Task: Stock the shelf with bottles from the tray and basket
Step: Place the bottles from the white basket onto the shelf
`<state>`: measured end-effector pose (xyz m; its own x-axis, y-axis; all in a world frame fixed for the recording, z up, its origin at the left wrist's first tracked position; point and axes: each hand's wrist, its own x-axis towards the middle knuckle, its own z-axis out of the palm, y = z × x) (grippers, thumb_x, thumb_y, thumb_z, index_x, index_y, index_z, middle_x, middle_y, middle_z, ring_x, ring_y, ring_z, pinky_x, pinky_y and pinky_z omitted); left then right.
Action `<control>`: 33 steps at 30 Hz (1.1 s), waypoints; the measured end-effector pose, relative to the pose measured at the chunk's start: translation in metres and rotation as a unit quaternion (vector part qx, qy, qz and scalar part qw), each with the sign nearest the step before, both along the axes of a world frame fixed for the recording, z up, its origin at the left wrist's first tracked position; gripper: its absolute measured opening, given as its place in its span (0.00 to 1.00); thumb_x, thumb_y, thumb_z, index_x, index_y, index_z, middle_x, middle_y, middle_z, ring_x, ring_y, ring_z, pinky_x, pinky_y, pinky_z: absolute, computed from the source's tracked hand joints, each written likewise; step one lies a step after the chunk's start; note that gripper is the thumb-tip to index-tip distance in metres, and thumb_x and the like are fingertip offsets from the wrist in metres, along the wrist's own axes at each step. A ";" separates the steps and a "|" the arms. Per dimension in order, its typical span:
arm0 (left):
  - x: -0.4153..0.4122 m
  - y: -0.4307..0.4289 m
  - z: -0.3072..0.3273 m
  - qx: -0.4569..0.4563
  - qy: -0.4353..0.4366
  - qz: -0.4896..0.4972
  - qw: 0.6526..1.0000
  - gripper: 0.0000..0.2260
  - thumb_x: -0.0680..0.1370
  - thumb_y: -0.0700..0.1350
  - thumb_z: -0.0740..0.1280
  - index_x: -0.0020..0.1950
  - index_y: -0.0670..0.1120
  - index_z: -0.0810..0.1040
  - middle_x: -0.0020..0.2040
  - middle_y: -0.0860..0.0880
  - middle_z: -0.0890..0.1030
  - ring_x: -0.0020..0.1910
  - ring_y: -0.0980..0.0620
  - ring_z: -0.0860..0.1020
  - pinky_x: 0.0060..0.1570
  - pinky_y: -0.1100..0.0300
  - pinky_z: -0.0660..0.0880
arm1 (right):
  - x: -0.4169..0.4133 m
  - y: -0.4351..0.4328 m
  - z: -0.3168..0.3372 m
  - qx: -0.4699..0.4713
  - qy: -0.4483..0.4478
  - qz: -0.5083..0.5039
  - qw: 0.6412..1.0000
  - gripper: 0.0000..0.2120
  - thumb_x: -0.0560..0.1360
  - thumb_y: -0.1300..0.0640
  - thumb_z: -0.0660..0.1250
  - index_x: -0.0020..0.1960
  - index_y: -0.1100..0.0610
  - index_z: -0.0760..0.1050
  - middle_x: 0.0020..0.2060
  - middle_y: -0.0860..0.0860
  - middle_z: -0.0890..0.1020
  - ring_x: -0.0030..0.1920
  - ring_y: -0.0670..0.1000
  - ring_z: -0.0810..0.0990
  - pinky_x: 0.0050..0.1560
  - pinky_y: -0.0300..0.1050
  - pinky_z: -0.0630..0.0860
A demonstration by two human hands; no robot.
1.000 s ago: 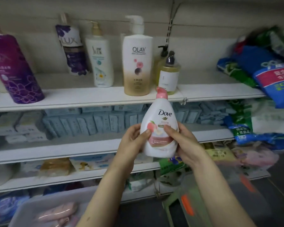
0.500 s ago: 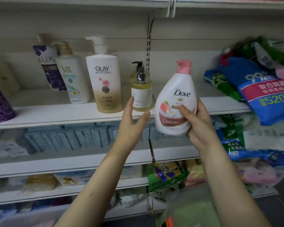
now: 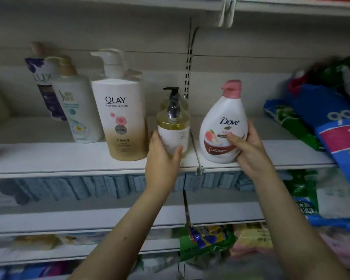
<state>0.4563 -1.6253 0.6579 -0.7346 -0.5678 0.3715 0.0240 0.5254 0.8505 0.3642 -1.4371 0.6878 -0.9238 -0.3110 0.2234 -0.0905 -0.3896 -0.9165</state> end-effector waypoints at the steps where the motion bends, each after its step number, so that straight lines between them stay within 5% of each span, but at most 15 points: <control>1: -0.002 -0.001 0.000 -0.004 -0.008 0.014 1.000 0.30 0.75 0.52 0.70 0.73 0.51 0.61 0.67 0.52 0.73 0.66 0.51 0.73 0.58 0.50 0.76 | -0.007 -0.002 -0.002 -0.002 -0.002 0.009 1.000 0.34 0.67 0.66 0.70 0.71 0.55 0.67 0.59 0.54 0.81 0.60 0.54 0.80 0.53 0.46 0.79; 9: -0.003 -0.003 -0.002 -0.075 -0.039 0.073 0.994 0.33 0.72 0.62 0.69 0.73 0.50 0.64 0.67 0.51 0.71 0.65 0.49 0.71 0.52 0.49 0.75 | -0.037 -0.010 -0.006 0.020 0.002 0.041 0.999 0.32 0.66 0.61 0.72 0.67 0.47 0.69 0.60 0.51 0.80 0.63 0.53 0.78 0.57 0.47 0.78; 19: 0.000 0.004 0.000 -0.074 -0.036 0.074 0.994 0.34 0.72 0.61 0.70 0.72 0.48 0.65 0.67 0.50 0.71 0.64 0.49 0.72 0.50 0.51 0.74 | -0.036 -0.005 -0.009 0.038 0.020 0.038 0.998 0.34 0.70 0.64 0.68 0.74 0.50 0.63 0.62 0.49 0.79 0.64 0.51 0.77 0.60 0.48 0.77; 23: 0.010 0.003 0.002 -0.005 -0.005 -0.016 1.000 0.32 0.74 0.54 0.71 0.75 0.48 0.63 0.69 0.49 0.69 0.65 0.56 0.68 0.59 0.59 0.70 | -0.015 -0.004 -0.006 0.049 0.006 -0.021 0.999 0.32 0.72 0.63 0.69 0.74 0.53 0.64 0.65 0.52 0.77 0.64 0.50 0.77 0.65 0.49 0.73; 26: 0.034 0.006 0.003 0.043 0.022 -0.055 0.997 0.27 0.77 0.52 0.68 0.74 0.49 0.65 0.71 0.52 0.67 0.68 0.57 0.66 0.67 0.57 0.67 | 0.019 0.001 -0.011 0.043 -0.020 -0.103 0.994 0.30 0.77 0.62 0.67 0.76 0.55 0.61 0.71 0.51 0.71 0.65 0.45 0.73 0.63 0.37 0.71; 33: 0.103 0.017 0.007 0.171 0.023 -0.098 0.980 0.15 0.79 0.52 0.66 0.65 0.58 0.74 0.65 0.54 0.77 0.65 0.58 0.73 0.66 0.55 0.71 | 0.108 -0.001 -0.031 0.080 -0.012 -0.110 0.991 0.16 0.78 0.59 0.67 0.63 0.46 0.74 0.60 0.40 0.78 0.62 0.39 0.76 0.64 0.38 0.71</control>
<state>0.5597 -1.6086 0.6648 -0.8288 -0.5149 0.2192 0.1380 0.1915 0.9717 0.4725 -1.4378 0.6573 -0.9777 -0.1316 0.1638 -0.1336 -0.2125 -0.9680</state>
